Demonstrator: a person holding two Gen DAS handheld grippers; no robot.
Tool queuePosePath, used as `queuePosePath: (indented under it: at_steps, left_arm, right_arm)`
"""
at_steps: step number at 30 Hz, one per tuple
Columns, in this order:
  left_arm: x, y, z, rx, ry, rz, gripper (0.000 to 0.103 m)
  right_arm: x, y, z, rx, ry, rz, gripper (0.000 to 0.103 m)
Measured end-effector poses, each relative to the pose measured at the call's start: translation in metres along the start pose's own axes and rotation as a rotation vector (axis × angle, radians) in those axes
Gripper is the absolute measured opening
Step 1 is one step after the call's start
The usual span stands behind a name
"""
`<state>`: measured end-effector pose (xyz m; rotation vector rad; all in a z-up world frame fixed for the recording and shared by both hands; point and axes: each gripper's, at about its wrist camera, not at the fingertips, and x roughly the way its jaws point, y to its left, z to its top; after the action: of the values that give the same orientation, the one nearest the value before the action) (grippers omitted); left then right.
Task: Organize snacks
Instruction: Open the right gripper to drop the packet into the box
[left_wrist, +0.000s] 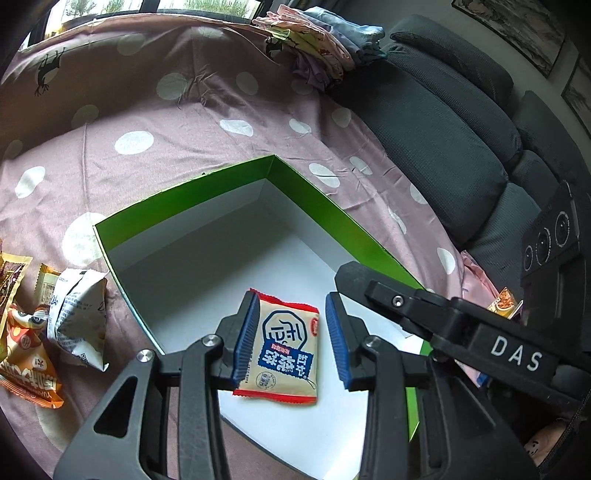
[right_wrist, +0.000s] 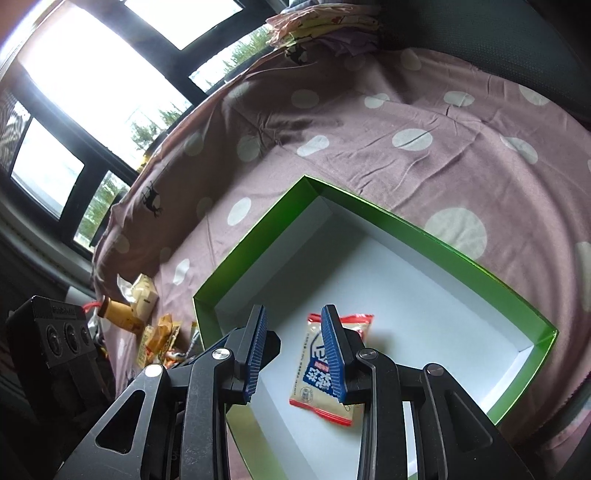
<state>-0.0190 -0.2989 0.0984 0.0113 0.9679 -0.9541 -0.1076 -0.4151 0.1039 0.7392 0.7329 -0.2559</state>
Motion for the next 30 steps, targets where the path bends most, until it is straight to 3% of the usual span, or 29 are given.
queuePosePath:
  at_steps: [10, 12, 15, 20, 23, 26, 30]
  left_arm:
    - [-0.051, 0.022, -0.008, -0.028, -0.091, 0.072, 0.046]
    - [-0.066, 0.030, -0.012, -0.037, -0.120, 0.119, 0.058]
    - [-0.089, 0.044, -0.020, -0.056, -0.158, 0.202, 0.067]
    - [-0.123, 0.080, -0.037, -0.122, -0.201, 0.280, 0.083]
    - [-0.141, 0.103, -0.048, -0.174, -0.227, 0.371, 0.084]
    - [-0.156, 0.126, -0.060, -0.215, -0.236, 0.418, 0.085]
    - [-0.167, 0.155, -0.081, -0.325, -0.268, 0.477, 0.094]
  right_arm:
    - [-0.009, 0.025, -0.001, -0.069, -0.059, 0.023, 0.032]
    - [-0.010, 0.031, -0.003, -0.082, -0.069, 0.028, 0.034]
    - [-0.008, 0.044, -0.004, -0.106, -0.070, 0.029, 0.040]
    - [-0.002, 0.069, -0.014, -0.172, -0.052, 0.032, 0.050]
    - [-0.001, 0.084, -0.019, -0.207, -0.061, 0.045, 0.063]
    - [0.006, 0.100, -0.024, -0.237, -0.048, 0.051, 0.068]
    - [0.022, 0.125, -0.036, -0.317, -0.015, 0.028, 0.073]
